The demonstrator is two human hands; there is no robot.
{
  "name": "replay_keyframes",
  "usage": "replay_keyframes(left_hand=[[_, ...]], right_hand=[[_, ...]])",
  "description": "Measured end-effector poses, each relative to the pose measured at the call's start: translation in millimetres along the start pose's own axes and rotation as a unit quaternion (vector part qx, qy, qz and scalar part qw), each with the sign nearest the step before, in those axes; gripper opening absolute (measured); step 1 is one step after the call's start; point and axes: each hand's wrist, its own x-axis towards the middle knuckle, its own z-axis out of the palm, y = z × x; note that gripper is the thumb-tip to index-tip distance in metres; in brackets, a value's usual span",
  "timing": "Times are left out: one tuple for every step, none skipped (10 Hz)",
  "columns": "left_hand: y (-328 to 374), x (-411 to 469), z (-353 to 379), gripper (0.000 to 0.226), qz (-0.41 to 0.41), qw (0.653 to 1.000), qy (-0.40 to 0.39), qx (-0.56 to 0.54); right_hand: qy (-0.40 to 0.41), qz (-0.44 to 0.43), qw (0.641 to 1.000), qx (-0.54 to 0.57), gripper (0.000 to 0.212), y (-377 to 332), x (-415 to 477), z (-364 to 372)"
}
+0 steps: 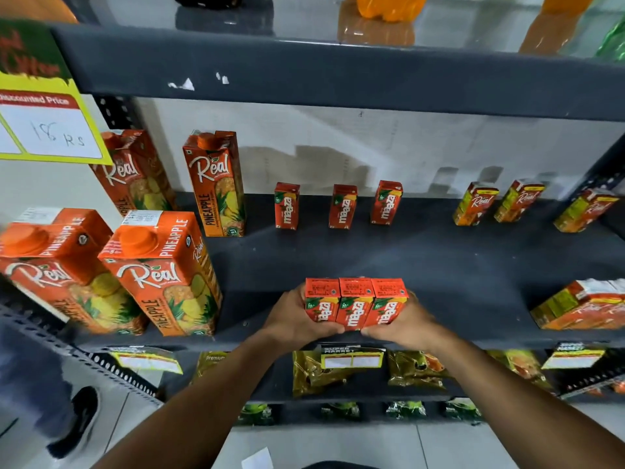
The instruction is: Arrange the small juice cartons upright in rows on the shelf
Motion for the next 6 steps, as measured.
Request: replay_keyframes(left_hand=[[-0.3, 0.0, -1.3, 0.06, 0.005, 1.0, -0.008, 0.01], [-0.4, 0.1, -1.7, 0.057, 0.007, 1.0, -0.019, 0.001], [-0.7, 1.6, -2.4, 0.057, -0.001, 1.0, -0.014, -0.005], [-4.3, 0.6, -0.5, 0.058, 0.007, 1.0, -0.013, -0.004], [-0.1, 1.1, -2.8, 0.061, 0.009, 1.0, -0.013, -0.01], [2.8, -5.6, -3.1, 0.096, 0.061, 0.993, -0.033, -0.096]], right_hand=[[0.002, -0.005, 1.0, -0.004, 0.055, -0.6, -1.6, -0.7], [0.001, -0.017, 1.0, 0.004, 0.052, -2.9, -4.0, -1.3], [0.001, -0.012, 1.0, 0.011, 0.052, -1.9, -3.0, -2.0], [0.006, -0.018, 1.0, 0.007, 0.061, 3.3, -2.5, 2.6], [0.009, -0.017, 1.0, 0.012, 0.064, -0.2, -0.8, 0.1], [-0.028, -0.063, 0.998, -0.011, 0.114, -0.2, -6.0, -2.3]])
